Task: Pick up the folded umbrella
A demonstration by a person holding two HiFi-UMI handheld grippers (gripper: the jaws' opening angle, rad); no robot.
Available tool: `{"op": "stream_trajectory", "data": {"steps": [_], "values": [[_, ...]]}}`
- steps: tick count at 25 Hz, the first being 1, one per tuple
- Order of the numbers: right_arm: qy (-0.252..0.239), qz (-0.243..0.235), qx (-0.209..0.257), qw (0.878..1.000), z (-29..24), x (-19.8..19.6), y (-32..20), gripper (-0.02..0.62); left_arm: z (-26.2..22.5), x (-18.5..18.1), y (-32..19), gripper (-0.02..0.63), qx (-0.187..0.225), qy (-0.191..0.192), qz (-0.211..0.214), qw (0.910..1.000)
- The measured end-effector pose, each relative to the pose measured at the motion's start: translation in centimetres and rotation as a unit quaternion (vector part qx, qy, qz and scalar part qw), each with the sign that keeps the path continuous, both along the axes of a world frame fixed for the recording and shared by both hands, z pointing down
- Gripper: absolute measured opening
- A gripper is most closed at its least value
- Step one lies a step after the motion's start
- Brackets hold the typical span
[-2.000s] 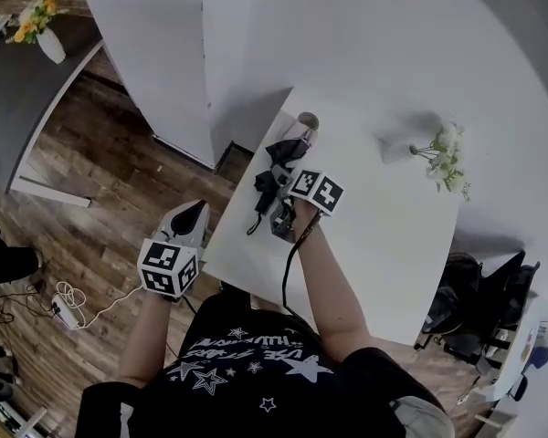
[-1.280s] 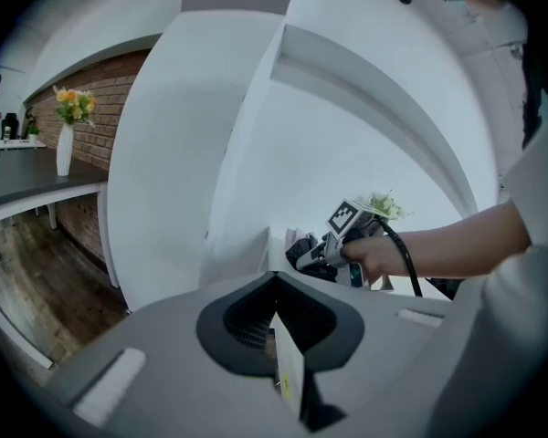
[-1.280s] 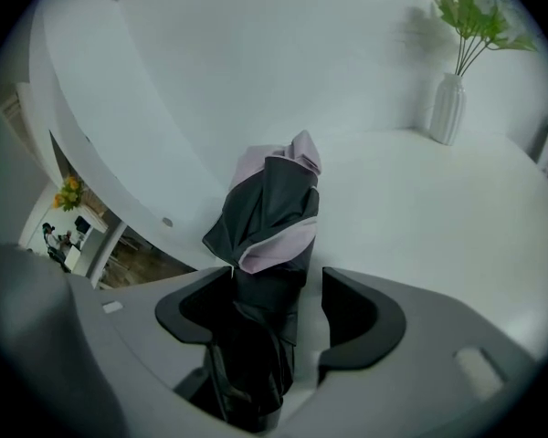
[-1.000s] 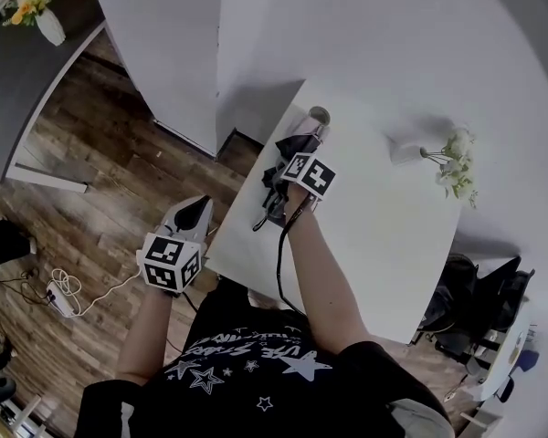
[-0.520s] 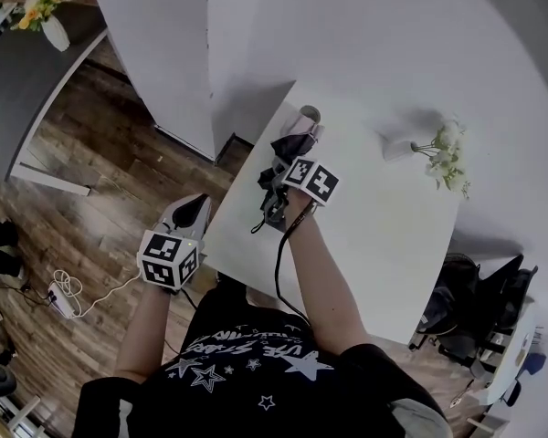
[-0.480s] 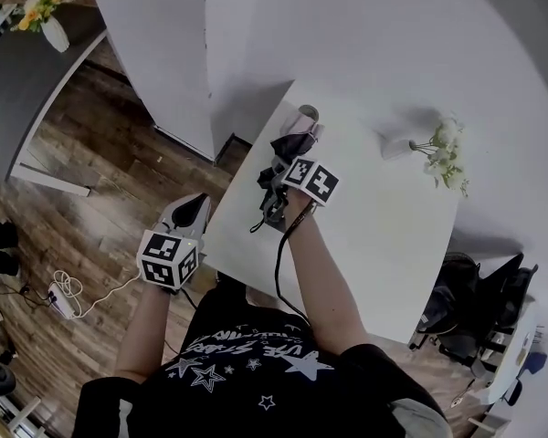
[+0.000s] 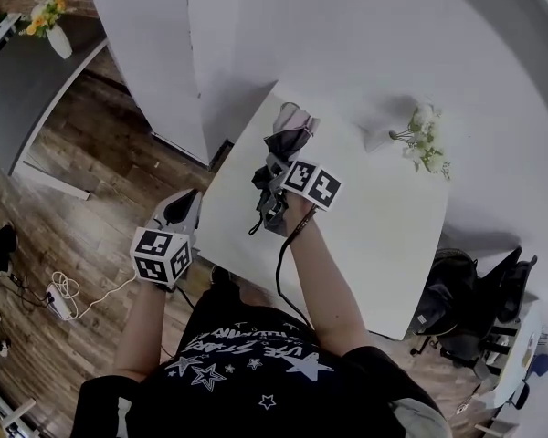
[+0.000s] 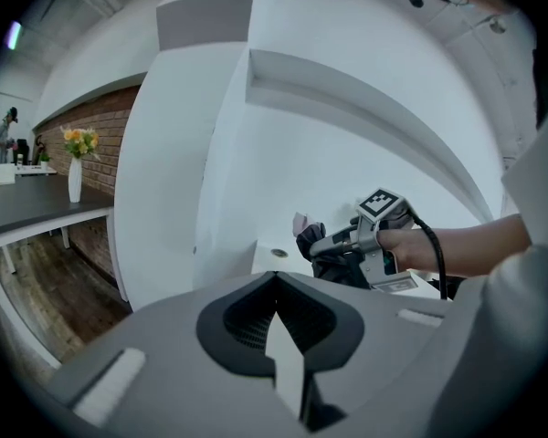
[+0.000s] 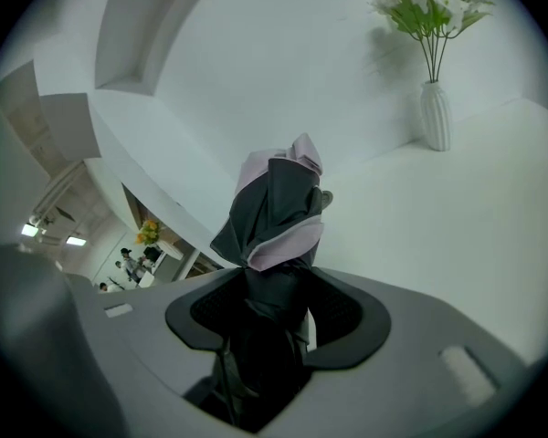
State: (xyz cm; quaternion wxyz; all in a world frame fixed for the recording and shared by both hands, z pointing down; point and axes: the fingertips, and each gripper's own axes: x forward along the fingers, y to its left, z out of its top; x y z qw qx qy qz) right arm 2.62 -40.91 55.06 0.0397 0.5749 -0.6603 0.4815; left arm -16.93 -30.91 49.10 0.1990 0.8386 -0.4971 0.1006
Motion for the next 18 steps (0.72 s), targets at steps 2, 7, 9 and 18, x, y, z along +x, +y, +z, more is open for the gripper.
{"op": "stream_trajectory", "data": {"steps": [2, 7, 9, 18], "values": [[-0.012, -0.01, 0.015, 1.0, -1.1, 0.1, 0.9, 0.232, -0.6, 0.4, 0.8, 0.003, 0.007, -0.002, -0.006, 1.0], [-0.026, -0.034, 0.041, 0.998, -3.6, 0.4, 3.3, 0.233, -1.9, 1.7, 3.0, 0.003, 0.021, -0.007, -0.015, 0.9996], [-0.028, -0.043, 0.047, 0.998, -4.2, 1.0, 4.6, 0.233, -2.3, 2.7, 4.3, 0.003, 0.025, -0.006, -0.015, 0.9996], [-0.04, -0.075, 0.07, 0.994, -5.3, 3.8, 11.2, 0.233, -3.5, 6.1, 10.3, 0.003, 0.047, -0.009, -0.033, 0.9983]]}}
